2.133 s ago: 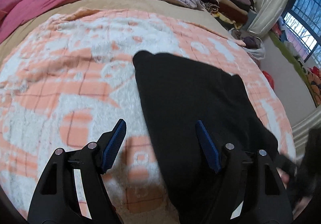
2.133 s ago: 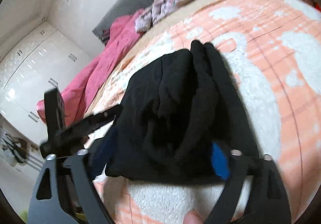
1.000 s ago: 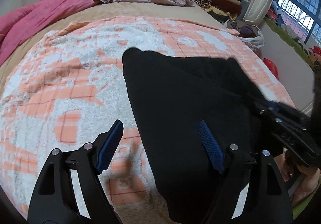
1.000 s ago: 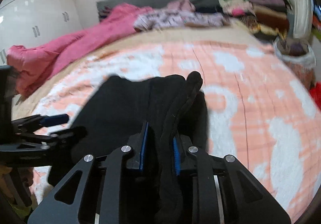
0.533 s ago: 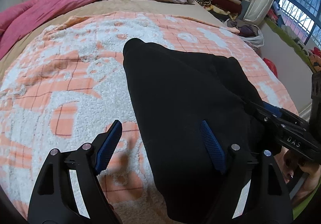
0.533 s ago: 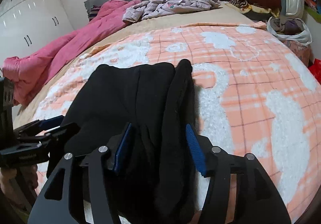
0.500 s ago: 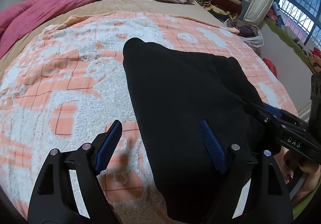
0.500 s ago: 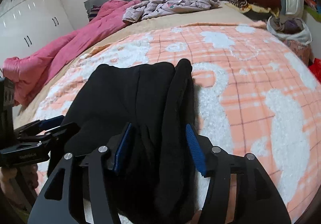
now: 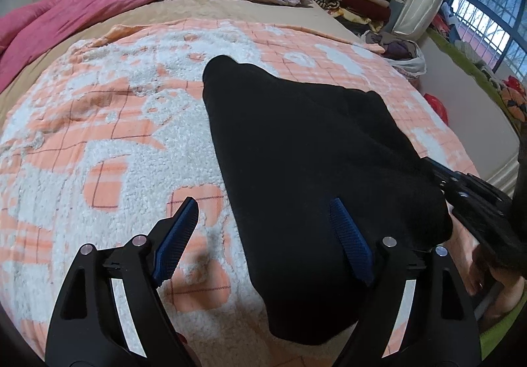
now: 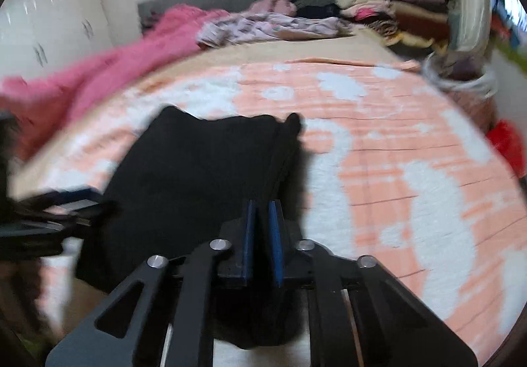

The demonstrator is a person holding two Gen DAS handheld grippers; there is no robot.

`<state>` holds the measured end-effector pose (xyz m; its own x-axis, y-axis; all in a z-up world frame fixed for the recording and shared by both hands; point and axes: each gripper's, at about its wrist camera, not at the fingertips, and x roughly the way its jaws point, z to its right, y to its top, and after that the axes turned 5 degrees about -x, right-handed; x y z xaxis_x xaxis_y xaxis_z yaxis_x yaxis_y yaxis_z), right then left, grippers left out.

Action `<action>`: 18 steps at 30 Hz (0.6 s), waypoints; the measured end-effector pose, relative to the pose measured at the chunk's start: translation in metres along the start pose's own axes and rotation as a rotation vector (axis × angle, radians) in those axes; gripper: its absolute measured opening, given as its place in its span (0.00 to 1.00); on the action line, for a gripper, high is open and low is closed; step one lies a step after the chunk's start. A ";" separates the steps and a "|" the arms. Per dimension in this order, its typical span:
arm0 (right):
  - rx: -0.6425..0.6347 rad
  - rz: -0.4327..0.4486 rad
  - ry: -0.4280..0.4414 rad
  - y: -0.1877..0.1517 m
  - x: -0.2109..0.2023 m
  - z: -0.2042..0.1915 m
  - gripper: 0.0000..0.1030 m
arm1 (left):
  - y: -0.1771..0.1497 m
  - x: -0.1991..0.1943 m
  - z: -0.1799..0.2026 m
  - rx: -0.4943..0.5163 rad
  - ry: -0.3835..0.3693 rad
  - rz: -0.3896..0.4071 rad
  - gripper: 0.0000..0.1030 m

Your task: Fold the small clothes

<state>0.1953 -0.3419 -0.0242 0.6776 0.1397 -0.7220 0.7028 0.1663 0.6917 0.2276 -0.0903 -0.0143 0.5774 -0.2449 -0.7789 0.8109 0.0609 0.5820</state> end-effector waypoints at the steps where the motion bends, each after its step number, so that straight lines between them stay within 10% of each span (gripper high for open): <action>1: 0.043 -0.035 0.028 -0.004 0.009 0.008 0.06 | 0.000 0.001 -0.001 0.002 0.000 -0.001 0.73; 18: 0.158 0.128 0.012 -0.023 -0.043 0.015 0.75 | -0.003 -0.006 -0.003 -0.025 -0.010 -0.010 0.73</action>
<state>0.1530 -0.3664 -0.0085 0.7614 0.1615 -0.6279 0.6373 -0.0090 0.7705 0.2215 -0.0864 -0.0118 0.5682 -0.2557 -0.7822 0.8189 0.0821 0.5681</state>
